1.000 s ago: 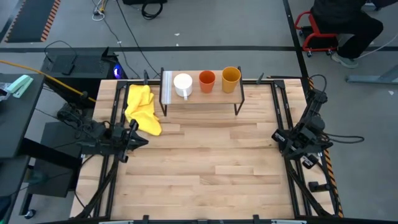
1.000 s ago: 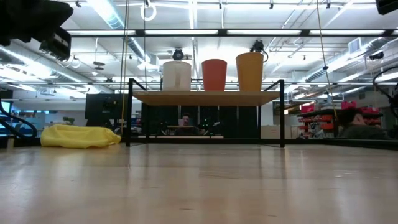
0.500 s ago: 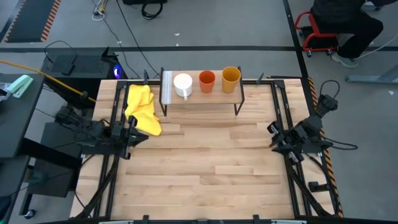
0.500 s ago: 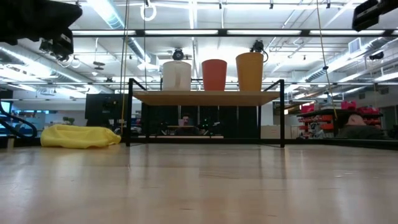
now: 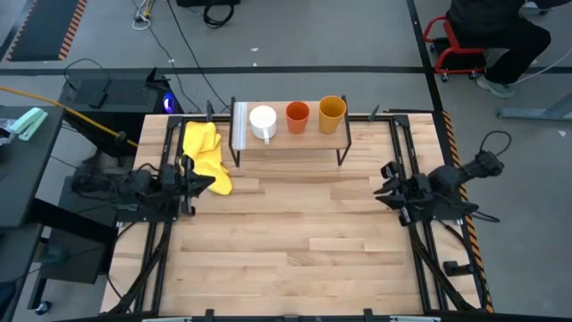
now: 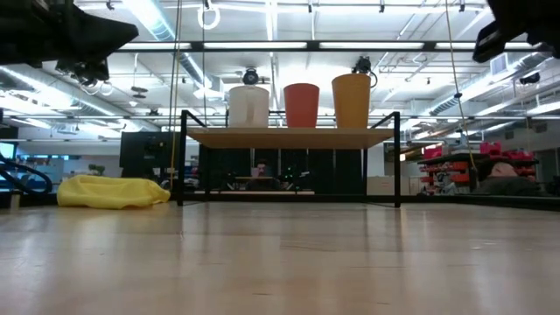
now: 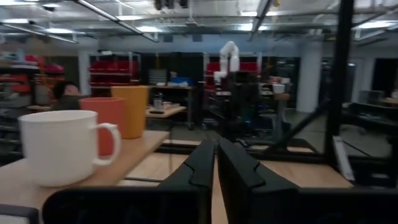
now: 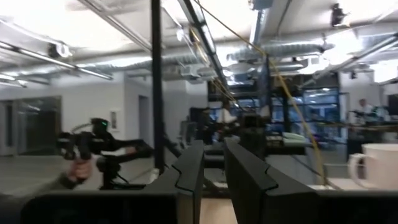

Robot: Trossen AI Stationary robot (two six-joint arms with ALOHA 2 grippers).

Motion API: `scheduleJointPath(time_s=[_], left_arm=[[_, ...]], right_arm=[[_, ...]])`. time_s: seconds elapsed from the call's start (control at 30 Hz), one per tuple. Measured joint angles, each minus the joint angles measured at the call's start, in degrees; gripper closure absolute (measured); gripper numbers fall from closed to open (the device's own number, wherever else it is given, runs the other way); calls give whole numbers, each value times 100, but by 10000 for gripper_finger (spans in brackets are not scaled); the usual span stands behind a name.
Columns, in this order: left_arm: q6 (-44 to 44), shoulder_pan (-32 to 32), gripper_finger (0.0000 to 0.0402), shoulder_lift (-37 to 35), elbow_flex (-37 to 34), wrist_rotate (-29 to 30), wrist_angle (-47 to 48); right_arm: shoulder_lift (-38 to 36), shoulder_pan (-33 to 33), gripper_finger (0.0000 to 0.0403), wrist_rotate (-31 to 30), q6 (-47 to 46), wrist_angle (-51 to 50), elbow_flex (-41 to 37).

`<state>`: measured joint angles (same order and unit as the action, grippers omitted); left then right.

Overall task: Stack small to large cups/mugs on shelf
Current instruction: Return to Home Position

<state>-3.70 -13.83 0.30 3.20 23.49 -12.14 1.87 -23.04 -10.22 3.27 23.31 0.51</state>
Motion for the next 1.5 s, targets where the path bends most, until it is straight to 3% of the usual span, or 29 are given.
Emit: scheduleJointPath(time_s=[0.2,0.33,0.67,1.5], left_arm=[[-3,468,366,4,2,-18,175],[-135,706,368,4,2,-374,591],[-301,929,375,6,2,-574,1284],[-297,1019,365,6,2,-533,1573]], right_arm=[[0,468,331,1,158,-108,0],[0,710,331,2,287,-192,0],[0,1127,331,-42,445,-871,0],[1,1180,331,-44,430,-1396,0]])
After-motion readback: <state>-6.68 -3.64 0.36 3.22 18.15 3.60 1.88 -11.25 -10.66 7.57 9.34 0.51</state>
